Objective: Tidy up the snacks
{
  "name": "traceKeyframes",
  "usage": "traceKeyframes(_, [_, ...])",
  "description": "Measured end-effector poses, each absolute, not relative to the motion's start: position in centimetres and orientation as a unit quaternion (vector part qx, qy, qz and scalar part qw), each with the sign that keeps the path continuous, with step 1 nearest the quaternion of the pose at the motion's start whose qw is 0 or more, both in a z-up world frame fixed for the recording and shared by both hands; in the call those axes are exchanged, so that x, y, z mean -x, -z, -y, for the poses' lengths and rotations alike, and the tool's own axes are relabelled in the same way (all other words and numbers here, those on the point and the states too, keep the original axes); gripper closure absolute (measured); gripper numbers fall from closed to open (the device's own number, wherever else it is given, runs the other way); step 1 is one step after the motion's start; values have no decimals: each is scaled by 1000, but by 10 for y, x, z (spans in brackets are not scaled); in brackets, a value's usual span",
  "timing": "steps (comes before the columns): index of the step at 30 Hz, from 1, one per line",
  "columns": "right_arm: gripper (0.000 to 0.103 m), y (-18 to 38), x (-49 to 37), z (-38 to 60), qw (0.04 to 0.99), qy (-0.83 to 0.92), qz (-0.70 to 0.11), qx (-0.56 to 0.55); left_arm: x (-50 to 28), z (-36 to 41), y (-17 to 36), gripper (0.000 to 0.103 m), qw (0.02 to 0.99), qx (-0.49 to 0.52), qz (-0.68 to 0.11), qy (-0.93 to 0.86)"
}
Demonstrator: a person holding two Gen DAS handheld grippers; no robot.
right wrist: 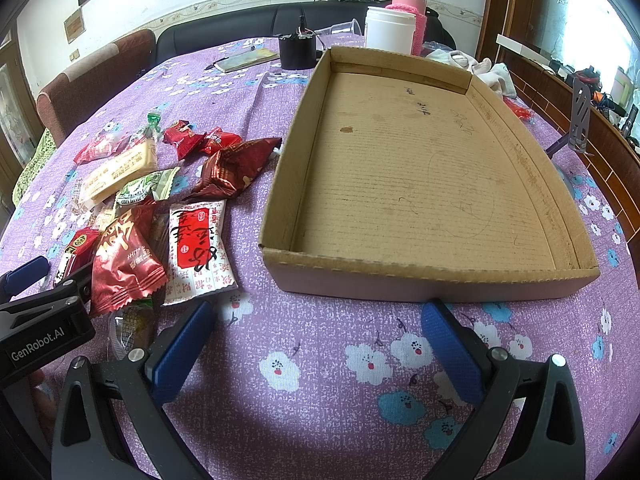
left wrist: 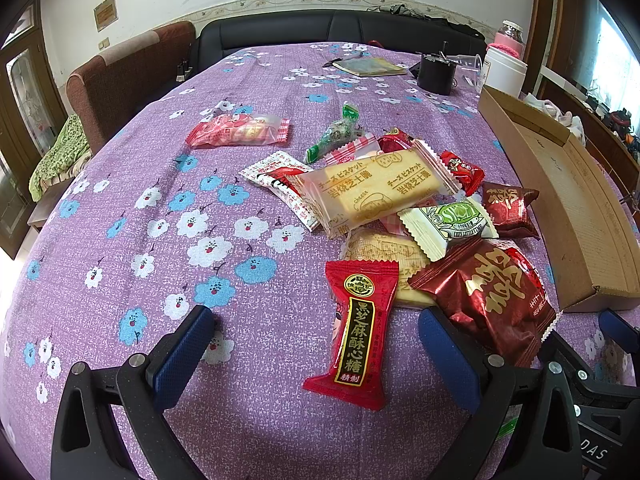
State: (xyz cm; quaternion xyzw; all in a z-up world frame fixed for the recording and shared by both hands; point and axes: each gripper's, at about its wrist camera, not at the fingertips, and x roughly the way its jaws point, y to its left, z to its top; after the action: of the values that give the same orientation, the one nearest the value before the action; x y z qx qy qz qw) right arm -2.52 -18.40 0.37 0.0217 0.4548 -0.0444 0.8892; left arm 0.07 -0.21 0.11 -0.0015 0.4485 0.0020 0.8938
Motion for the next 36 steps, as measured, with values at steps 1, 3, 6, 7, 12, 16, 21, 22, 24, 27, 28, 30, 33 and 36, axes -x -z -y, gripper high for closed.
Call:
traceKeyframes(1, [0, -4, 25, 184, 889, 44, -455, -22, -1, 2, -1, 0, 894, 2, -449, -2])
traceKeyframes(3, [0, -4, 25, 184, 889, 44, -455, -22, -1, 2, -1, 0, 894, 2, -449, -2])
traceKeyframes(6, [0, -5, 25, 184, 889, 44, -455, -23, 2, 0, -2, 0, 892, -3, -452, 1])
traceKeyframes(7, [0, -6, 25, 184, 889, 43, -454, -24, 4, -1, -3, 0, 892, -7, -451, -4])
traceKeyframes(12, [0, -8, 26, 184, 886, 9, -463, -7, 29, -12, -26, 0, 920, -6, -392, -25])
traceKeyframes(16, [0, -13, 33, 183, 884, -53, -464, -19, 51, -17, -40, 0, 939, -25, -340, -51])
traceKeyframes(21, [2, -20, 43, 170, 881, -93, -463, -6, 55, -22, -43, 2, 942, -22, -331, -53])
traceKeyframes(22, [6, -21, 45, 167, 881, -96, -463, 2, 55, -23, -44, 3, 942, -22, -331, -54])
traceKeyframes(24, [10, -24, 48, 159, 881, -106, -462, 14, 55, -22, -43, 3, 942, -23, -330, -55])
traceKeyframes(27, [10, -27, 46, 154, 881, -112, -460, 23, 59, -23, -45, 3, 943, -25, -326, -57])
traceKeyframes(28, [11, -28, 46, 154, 881, -115, -459, 23, 59, -23, -46, 3, 943, -25, -326, -59])
traceKeyframes(30, [14, -31, 46, 153, 882, -119, -456, 22, 60, -23, -46, 3, 943, -26, -325, -61])
traceKeyframes(33, [21, -31, 44, 152, 880, -124, -457, 25, 59, -23, -46, 3, 943, -26, -325, -62])
traceKeyframes(36, [33, -30, 44, 151, 878, -127, -462, 28, 59, -23, -46, 3, 943, -28, -325, -63])
